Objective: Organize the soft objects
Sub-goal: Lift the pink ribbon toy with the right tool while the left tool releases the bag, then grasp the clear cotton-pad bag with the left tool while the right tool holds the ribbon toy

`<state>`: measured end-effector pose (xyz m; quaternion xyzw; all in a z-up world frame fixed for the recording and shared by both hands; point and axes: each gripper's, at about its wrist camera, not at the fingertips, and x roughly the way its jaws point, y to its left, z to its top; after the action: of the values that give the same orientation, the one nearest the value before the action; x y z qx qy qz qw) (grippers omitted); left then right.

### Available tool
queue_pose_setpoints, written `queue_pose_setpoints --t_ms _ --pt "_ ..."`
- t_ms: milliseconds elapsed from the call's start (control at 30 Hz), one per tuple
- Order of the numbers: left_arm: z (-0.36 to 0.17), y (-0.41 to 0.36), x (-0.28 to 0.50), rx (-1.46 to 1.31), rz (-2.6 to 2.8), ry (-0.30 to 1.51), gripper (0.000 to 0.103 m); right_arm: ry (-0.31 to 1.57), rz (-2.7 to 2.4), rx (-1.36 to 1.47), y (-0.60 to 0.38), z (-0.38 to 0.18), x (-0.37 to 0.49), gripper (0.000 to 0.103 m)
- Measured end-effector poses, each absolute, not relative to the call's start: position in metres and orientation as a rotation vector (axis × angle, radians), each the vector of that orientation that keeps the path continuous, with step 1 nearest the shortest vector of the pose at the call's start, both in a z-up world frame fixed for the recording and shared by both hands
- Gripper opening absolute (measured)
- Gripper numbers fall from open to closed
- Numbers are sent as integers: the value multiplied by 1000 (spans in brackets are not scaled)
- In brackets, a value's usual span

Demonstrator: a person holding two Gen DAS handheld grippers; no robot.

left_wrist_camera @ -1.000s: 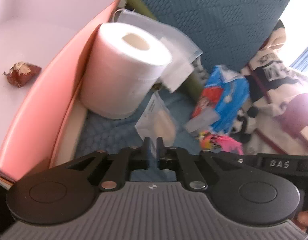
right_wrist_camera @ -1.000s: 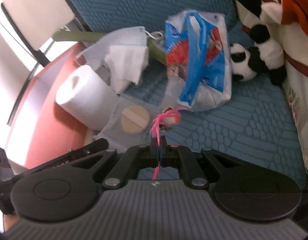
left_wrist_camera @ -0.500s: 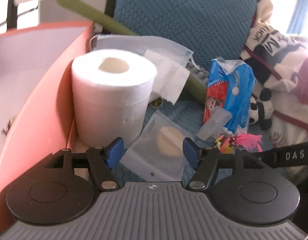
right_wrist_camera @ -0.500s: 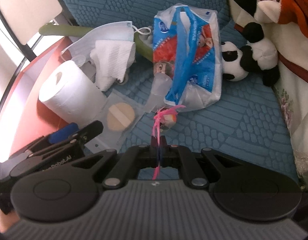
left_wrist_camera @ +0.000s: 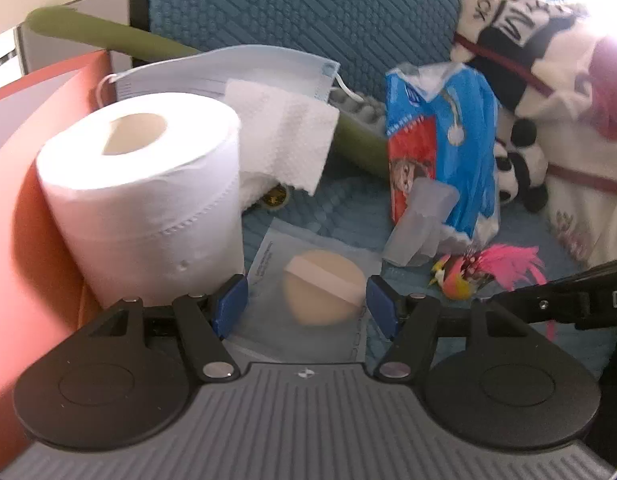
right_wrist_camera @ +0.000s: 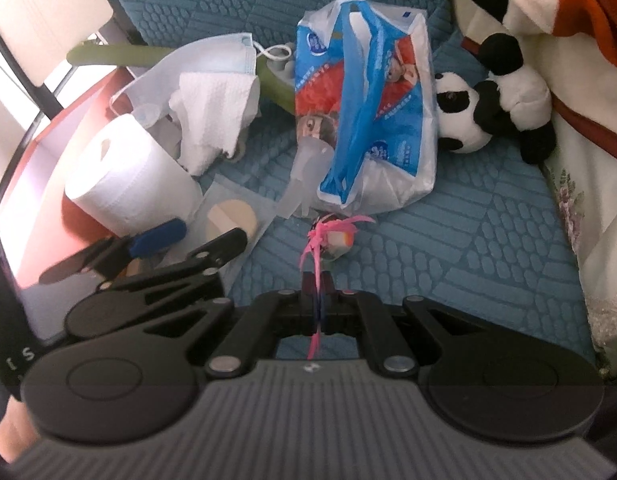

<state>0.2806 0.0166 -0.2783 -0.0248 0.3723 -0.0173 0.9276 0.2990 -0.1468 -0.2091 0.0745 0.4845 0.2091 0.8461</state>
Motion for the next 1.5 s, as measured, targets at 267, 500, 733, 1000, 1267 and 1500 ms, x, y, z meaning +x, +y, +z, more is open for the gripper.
queue_pose_setpoints --t_ms 267,500,733,1000,1267,1500 --pt "-284 18 285 -60 -48 772 71 1045 411 163 -146 -215 303 8" --pt "-285 11 282 -36 -39 758 57 1097 349 278 -160 -227 319 42" --pt "-284 9 279 -33 -26 757 45 1043 329 199 -143 -225 334 44" --pt "-279 18 272 -116 -10 764 35 993 355 27 -117 -230 338 32" --pt "-274 19 263 -155 4 776 19 971 355 37 -114 -225 335 32" --pt "-267 18 249 -181 14 785 15 957 367 88 -128 -217 327 32"
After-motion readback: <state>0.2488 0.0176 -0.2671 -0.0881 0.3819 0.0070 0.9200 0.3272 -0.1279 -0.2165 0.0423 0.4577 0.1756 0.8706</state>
